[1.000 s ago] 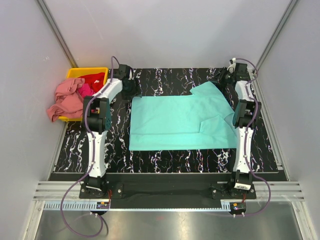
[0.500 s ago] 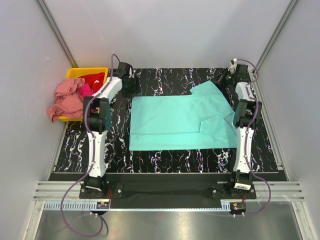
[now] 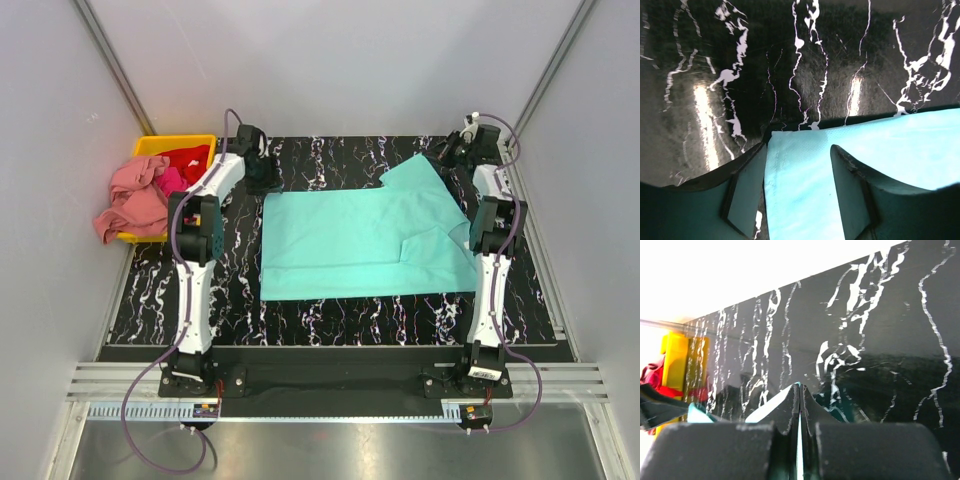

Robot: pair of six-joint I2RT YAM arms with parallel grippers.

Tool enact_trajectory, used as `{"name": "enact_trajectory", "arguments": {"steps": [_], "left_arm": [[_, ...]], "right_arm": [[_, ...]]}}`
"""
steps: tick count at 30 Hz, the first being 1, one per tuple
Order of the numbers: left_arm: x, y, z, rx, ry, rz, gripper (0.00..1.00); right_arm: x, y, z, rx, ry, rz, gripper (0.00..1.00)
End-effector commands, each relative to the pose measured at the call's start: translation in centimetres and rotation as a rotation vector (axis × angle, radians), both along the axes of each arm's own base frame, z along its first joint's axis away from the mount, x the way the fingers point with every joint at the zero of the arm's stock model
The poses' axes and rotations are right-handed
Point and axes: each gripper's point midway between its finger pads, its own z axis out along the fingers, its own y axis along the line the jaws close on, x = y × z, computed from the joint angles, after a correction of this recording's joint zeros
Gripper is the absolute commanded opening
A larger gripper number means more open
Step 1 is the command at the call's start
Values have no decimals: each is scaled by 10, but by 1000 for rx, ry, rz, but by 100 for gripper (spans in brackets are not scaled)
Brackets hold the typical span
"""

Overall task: Fold and stack the t-shirts
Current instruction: Fold the tshirt

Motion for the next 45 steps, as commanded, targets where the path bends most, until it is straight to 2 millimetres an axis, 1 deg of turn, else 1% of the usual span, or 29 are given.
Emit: {"name": "enact_trajectory", "arguments": {"steps": [1,4,5,8,9,11,12,14,19,20,21,22,24,25,27,28,30,31,32,34,35,37,39,40,41,42,43,44,45], "left_arm": [[3,-12,-3,-68,-9,-42,58],[4,-23,-3,-107,-13,-62,51],[4,-25,-3,-113,-10,-64,34],[2,-24,0,-111,7,-57,5],[3,-24,4,-109,1,-51,0],[4,-20,16,-93,-21,-36,0],[4,-18,21,-88,-29,-27,0],[4,-14,33,-68,-54,-2,0],[-3,-16,46,-63,-76,-24,0],[-4,-18,52,-64,-90,-29,0],[-4,-19,56,-66,-103,-33,0],[-7,-20,54,-61,-99,-40,0],[-11,-21,61,-50,-108,-48,0],[-12,-20,61,-39,-108,-48,0],[-17,-21,66,-28,-106,-54,0],[-19,-20,66,-21,-105,-49,0],[-25,-19,69,-25,-115,-34,0],[-27,-18,71,-28,-123,-32,0],[-28,-18,81,-35,-148,-32,0],[-37,-16,80,-27,-137,-38,0],[-41,-16,79,-28,-125,-47,0],[-48,-15,76,-11,-117,-69,0],[-56,-14,75,16,-119,-89,0],[-58,-17,83,20,-140,-100,0],[-63,-16,79,26,-136,-107,0],[-65,-18,81,25,-146,-113,0],[-67,-21,91,19,-175,-125,0],[-73,-22,86,27,-168,-140,0],[-75,-21,88,40,-175,-141,0]], "right_arm": [[3,3,77,1,-150,34,0],[1,5,85,0,-181,42,0],[0,5,89,0,-187,43,0],[-5,6,92,-11,-189,51,0],[-6,6,93,-18,-194,52,0],[-8,4,108,-45,-231,46,0],[-13,4,99,-55,-217,43,0],[-15,1,120,-83,-267,21,0],[-30,0,130,-94,-273,10,0],[-33,0,144,-99,-295,6,0],[-40,1,135,-97,-274,6,0],[-43,1,149,-108,-302,1,0],[-52,1,143,-126,-288,-4,0],[-56,-2,155,-142,-303,-21,0],[-64,-6,147,-168,-278,-41,0],[-69,-8,157,-179,-290,-52,0],[-78,-12,150,-195,-267,-77,0],[-85,-15,162,-203,-283,-93,0],[-93,-15,152,-205,-258,-102,0],[-101,-19,165,-223,-276,-134,0],[-108,-20,157,-226,-252,-141,0],[-118,-23,167,-240,-257,-171,0],[-130,-25,160,-244,-230,-197,0],[-137,-25,172,-249,-250,-212,0],[-145,-25,161,-245,-222,-225,0],[-152,-28,173,-255,-239,-255,0],[-161,-28,162,-252,-207,-268,0],[-166,-29,163,-257,-205,-279,0],[-173,-31,175,-262,-225,-300,0]]}}
